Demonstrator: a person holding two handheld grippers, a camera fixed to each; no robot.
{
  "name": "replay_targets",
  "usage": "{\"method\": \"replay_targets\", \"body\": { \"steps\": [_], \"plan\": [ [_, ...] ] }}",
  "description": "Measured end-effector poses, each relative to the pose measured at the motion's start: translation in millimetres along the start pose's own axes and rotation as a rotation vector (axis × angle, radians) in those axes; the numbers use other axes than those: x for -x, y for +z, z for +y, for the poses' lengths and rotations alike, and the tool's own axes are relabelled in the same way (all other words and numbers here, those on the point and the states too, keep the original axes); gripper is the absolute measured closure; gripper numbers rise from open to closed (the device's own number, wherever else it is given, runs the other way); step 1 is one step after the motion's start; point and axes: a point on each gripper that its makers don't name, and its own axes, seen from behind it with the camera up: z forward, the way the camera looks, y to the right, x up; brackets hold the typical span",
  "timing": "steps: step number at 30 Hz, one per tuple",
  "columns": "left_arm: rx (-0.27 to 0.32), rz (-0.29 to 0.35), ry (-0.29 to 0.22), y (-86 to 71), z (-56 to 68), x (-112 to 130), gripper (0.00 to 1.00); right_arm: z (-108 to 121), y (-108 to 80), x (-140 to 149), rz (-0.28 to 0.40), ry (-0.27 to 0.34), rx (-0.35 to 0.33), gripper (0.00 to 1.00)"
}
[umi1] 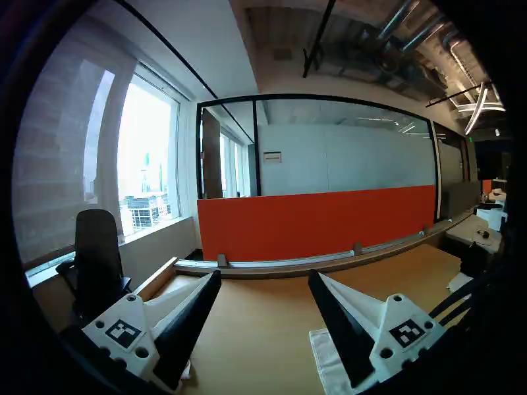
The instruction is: Fold towel
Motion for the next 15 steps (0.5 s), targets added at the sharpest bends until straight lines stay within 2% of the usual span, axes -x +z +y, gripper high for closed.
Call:
{"method": "replay_targets", "body": {
  "steps": [6,11,15],
  "plan": [
    [0.045,-0.023,0.016,-1.3,11.5,0.2,0.02,-5.5,1.0,-5.6,-0.008,-0.013,-0.034,0.00],
    [0.107,-0.054,0.026,-3.1,24.2,4.2,0.02,-16.6,2.3,-3.3,-0.033,-0.024,-0.097,0.01],
    [0.148,-0.082,0.043,-3.1,29.3,9.7,0.02,-29.4,1.8,1.8,-0.063,-0.029,-0.160,0.00]
  ]
}}
